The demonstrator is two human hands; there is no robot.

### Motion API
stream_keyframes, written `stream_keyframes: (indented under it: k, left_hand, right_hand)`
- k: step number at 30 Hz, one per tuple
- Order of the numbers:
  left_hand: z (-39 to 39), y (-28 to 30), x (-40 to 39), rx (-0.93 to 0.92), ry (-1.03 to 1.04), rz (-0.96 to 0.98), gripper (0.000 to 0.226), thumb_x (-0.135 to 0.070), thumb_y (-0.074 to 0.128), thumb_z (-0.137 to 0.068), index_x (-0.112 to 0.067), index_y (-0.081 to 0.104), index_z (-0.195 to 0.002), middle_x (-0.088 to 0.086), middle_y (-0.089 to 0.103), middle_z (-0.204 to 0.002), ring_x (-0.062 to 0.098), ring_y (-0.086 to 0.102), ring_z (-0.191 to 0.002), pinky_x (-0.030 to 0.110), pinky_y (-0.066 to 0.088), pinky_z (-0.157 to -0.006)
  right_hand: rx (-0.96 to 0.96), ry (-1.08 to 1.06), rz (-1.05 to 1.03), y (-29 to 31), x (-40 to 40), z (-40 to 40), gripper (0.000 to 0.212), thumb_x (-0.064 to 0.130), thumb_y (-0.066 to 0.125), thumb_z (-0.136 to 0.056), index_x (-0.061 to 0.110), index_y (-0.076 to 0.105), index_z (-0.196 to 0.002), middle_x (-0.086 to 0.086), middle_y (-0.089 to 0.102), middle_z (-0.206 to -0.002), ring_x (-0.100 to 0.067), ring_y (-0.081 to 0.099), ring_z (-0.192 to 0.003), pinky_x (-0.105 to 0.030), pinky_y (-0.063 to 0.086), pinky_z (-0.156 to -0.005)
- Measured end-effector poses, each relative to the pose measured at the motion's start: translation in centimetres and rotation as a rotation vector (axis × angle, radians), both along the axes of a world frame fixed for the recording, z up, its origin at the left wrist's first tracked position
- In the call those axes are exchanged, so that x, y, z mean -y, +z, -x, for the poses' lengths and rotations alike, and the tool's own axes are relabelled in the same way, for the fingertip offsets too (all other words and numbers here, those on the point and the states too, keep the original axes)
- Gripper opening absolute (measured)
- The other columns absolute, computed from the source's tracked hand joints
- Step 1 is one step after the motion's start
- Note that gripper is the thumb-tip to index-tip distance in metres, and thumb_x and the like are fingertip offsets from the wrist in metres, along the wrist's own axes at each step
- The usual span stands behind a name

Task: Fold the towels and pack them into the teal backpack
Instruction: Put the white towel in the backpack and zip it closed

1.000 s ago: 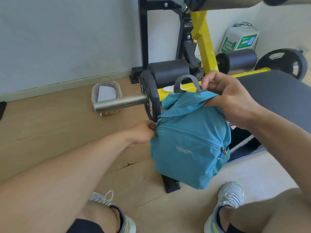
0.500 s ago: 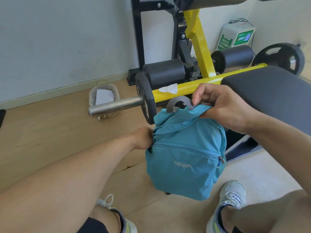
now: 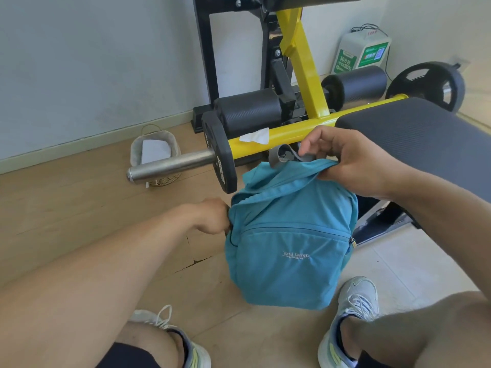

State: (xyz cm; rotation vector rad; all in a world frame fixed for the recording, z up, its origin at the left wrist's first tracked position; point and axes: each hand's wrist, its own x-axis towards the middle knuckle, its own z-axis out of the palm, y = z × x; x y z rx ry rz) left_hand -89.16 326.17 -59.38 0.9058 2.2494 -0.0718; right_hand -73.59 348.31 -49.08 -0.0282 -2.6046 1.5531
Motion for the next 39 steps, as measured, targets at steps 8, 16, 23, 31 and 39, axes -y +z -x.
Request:
stream_keyframes:
  k: [8, 16, 23, 31, 39]
  left_hand:
    - [1.2, 1.9, 1.5, 0.131, 0.222, -0.283, 0.020, -0.015, 0.045, -0.093, -0.015, 0.061, -0.081, -0.001, 0.067, -0.099, 0.022, 0.059, -0.097, 0.043, 0.052, -0.090]
    - [1.6, 3.8, 2.0, 0.158, 0.323, -0.499, 0.026, -0.009, 0.051, -0.095, -0.008, 0.048, -0.069, 0.007, 0.055, -0.076, 0.019, 0.054, -0.073, 0.036, 0.048, -0.078]
    - [0.1, 5.1, 1.0, 0.170, 0.342, -0.616, 0.028, -0.016, 0.054, -0.089, -0.011, 0.045, -0.063, 0.009, 0.048, -0.071, 0.018, 0.051, -0.068, 0.035, 0.047, -0.075]
    - [-0.5, 5.7, 0.8, 0.244, 0.369, -0.658, 0.034, -0.035, 0.058, -0.078, 0.000, 0.062, -0.078, 0.012, 0.052, -0.081, 0.027, 0.059, -0.085, 0.038, 0.053, -0.093]
    - [-0.9, 3.9, 0.8, 0.570, 0.770, -0.853, 0.041, -0.010, 0.046, -0.101, -0.012, 0.039, -0.061, 0.023, 0.075, -0.097, 0.034, 0.066, -0.089, 0.051, 0.051, -0.102]
  right_hand:
    - [0.143, -0.064, -0.379, 0.6, -1.7, -0.1, 0.055, -0.013, 0.060, -0.085, 0.031, 0.065, -0.117, 0.013, 0.068, -0.097, 0.000, 0.061, -0.081, -0.010, 0.046, -0.070]
    - [0.355, -0.240, -0.727, 1.3, -2.4, 0.2, 0.039, 0.002, 0.054, -0.081, 0.023, 0.062, -0.113, -0.005, 0.065, -0.096, -0.029, 0.060, -0.088, -0.045, 0.054, -0.078]
    - [0.454, -0.167, -0.799, 1.3, -0.9, 1.0, 0.032, 0.019, 0.057, -0.083, 0.029, 0.057, -0.113, 0.005, 0.061, -0.092, -0.025, 0.060, -0.087, -0.042, 0.053, -0.077]
    - [0.483, -0.102, -1.038, 0.9, -0.1, 2.0, 0.019, 0.039, 0.056, -0.089, 0.024, 0.060, -0.099, 0.005, 0.060, -0.084, -0.021, 0.057, -0.083, -0.037, 0.038, -0.082]
    - [0.716, -0.273, -1.027, 0.0, -1.8, 2.9, 0.031, 0.030, 0.051, -0.090, 0.017, 0.060, -0.117, 0.002, 0.058, -0.088, -0.028, 0.061, -0.092, -0.043, 0.052, -0.087]
